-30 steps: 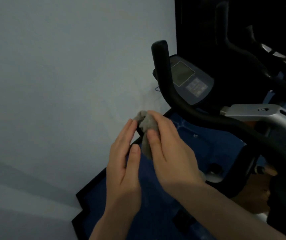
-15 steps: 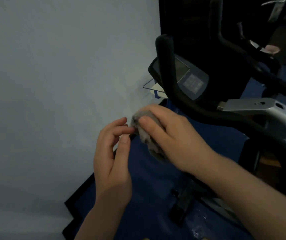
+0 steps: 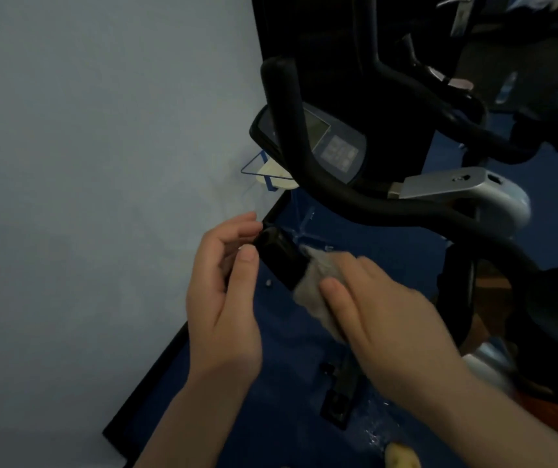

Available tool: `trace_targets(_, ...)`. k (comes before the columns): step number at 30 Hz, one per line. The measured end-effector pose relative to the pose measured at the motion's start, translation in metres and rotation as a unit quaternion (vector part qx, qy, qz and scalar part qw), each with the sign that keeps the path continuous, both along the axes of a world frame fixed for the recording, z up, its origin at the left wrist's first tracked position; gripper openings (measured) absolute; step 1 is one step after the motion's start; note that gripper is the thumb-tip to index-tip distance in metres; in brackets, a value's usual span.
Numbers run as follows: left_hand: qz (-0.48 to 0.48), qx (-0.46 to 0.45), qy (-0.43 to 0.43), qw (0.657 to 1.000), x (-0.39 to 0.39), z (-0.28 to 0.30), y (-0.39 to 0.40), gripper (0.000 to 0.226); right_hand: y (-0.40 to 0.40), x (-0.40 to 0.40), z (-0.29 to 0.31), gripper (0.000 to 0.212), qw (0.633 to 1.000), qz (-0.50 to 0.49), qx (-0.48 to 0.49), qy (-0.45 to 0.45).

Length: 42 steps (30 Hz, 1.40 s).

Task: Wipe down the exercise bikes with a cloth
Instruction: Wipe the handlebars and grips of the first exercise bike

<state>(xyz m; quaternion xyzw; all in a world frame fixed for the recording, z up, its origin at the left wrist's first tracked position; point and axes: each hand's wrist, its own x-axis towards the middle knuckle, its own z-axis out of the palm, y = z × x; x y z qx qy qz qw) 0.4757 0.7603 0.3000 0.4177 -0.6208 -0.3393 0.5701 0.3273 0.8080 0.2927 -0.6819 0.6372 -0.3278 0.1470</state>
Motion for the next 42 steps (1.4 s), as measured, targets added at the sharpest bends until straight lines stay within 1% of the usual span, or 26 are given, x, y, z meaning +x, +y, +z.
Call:
trace_targets(3, -0.004, -0.002, -0.01, 1.0, -0.005, 0.001, -0.004, 0.022, 0.002, -0.016, -0.004, 0.037, 0.998, 0.012, 0.053, 0.038)
trace_targets(4, -0.007, -0.002, -0.01, 1.0, -0.007, 0.003, -0.007, 0.02, -0.006, -0.014, -0.002, 0.033, 0.997, 0.013, 0.068, 0.027)
trace_targets(6, -0.011, -0.012, -0.032, 0.999, -0.011, 0.008, -0.013, 0.016, -0.026, -0.002, 0.007, 0.032, 0.997, -0.008, 0.072, -0.027)
trace_targets(7, -0.009, -0.026, -0.059, 0.998, -0.013, 0.011, -0.016, 0.015, -0.032, 0.005, 0.01, 0.034, 0.998, -0.013, 0.056, -0.026)
trace_targets(9, -0.008, -0.084, -0.135, 0.987, -0.016, 0.016, -0.023, 0.013, -0.029, 0.009, 0.006, 0.038, 1.0, -0.019, 0.024, 0.003)
trace_targets(11, -0.011, -0.147, -0.219, 0.965, -0.021, 0.017, -0.028, 0.014, -0.007, -0.001, -0.002, 0.039, 0.998, -0.013, 0.002, 0.055)
trace_targets(13, 0.002, -0.176, -0.269, 0.947, -0.025, 0.014, -0.028, 0.016, 0.014, -0.015, -0.01, 0.039, 0.997, -0.016, 0.013, 0.075)
trace_targets(16, 0.022, -0.187, -0.271, 0.944, -0.026, 0.01, -0.027, 0.018, 0.012, -0.014, -0.01, 0.036, 0.996, -0.047, 0.029, 0.063)
trace_targets(17, 0.024, -0.186, -0.274, 0.943, -0.026, 0.01, -0.027, 0.018, 0.004, -0.006, -0.007, 0.031, 0.996, -0.055, 0.012, 0.064)
trace_targets(19, 0.028, -0.181, -0.284, 0.941, -0.026, 0.011, -0.027, 0.018, -0.014, 0.013, -0.001, 0.021, 0.993, -0.058, -0.051, 0.086)
trace_targets(20, 0.027, -0.177, -0.29, 0.94, -0.025, 0.012, -0.027, 0.018, -0.018, 0.02, 0.001, 0.027, 0.993, -0.056, -0.047, 0.091)
trace_targets(22, 0.021, -0.171, -0.303, 0.937, -0.024, 0.014, -0.025, 0.017, -0.013, 0.018, -0.003, 0.046, 0.994, -0.032, -0.027, 0.096)
trace_targets(23, 0.017, -0.167, -0.31, 0.936, -0.023, 0.014, -0.025, 0.017, -0.006, 0.011, -0.007, 0.049, 0.995, -0.017, -0.023, 0.094)
trace_targets(24, 0.012, -0.162, -0.316, 0.935, -0.022, 0.014, -0.024, 0.016, 0.002, 0.0, -0.008, 0.05, 0.996, -0.003, -0.008, 0.094)
trace_targets(27, 0.02, -0.152, -0.337, 0.929, -0.023, 0.017, -0.023, 0.017, 0.017, -0.022, -0.015, 0.048, 0.995, -0.004, -0.005, 0.1)
trace_targets(30, 0.047, -0.144, -0.363, 0.919, -0.026, 0.019, -0.021, 0.026, 0.002, -0.01, -0.01, 0.05, 0.995, -0.033, 0.0, 0.092)
trace_targets(32, 0.062, -0.131, -0.361, 0.921, -0.029, 0.02, -0.016, 0.03, -0.006, 0.001, -0.009, 0.05, 0.993, -0.052, -0.023, 0.099)
trace_targets(34, 0.072, -0.124, -0.361, 0.921, -0.031, 0.02, -0.012, 0.03, 0.002, 0.001, -0.013, 0.043, 0.993, -0.034, -0.056, 0.103)
trace_targets(35, 0.081, -0.127, -0.367, 0.918, -0.031, 0.021, -0.012, 0.028, 0.011, -0.005, -0.019, 0.043, 0.991, -0.022, -0.07, 0.112)
trace_targets(36, 0.095, -0.138, -0.383, 0.908, -0.03, 0.022, -0.012, 0.026, 0.02, -0.015, -0.029, 0.046, 0.986, -0.011, -0.095, 0.134)
trace_targets(37, 0.112, -0.162, -0.411, 0.89, -0.03, 0.021, -0.01, 0.022, 0.029, -0.029, -0.041, 0.05, 0.978, 0.005, -0.129, 0.165)
trace_targets(38, 0.126, -0.195, -0.446, 0.865, -0.032, 0.019, -0.007, 0.019, 0.034, -0.044, -0.05, 0.051, 0.972, 0.017, -0.149, 0.178)
trace_targets(39, 0.128, -0.228, -0.478, 0.839, -0.037, 0.013, -0.003, 0.017, 0.037, -0.057, -0.055, 0.05, 0.975, 0.021, -0.151, 0.164)
trace_targets(40, 0.114, -0.251, -0.502, 0.82, -0.043, 0.006, 0.002, 0.017, 0.037, -0.064, -0.058, 0.048, 0.981, 0.017, -0.143, 0.131)
trace_targets(41, 0.091, -0.258, -0.517, 0.811, -0.051, -0.003, 0.009, 0.019, 0.036, -0.064, -0.058, 0.046, 0.987, 0.003, -0.134, 0.091)
trace_targets(42, 0.07, -0.249, -0.522, 0.813, -0.058, -0.011, 0.015, 0.023, 0.035, -0.059, -0.057, 0.043, 0.99, -0.016, -0.13, 0.052)
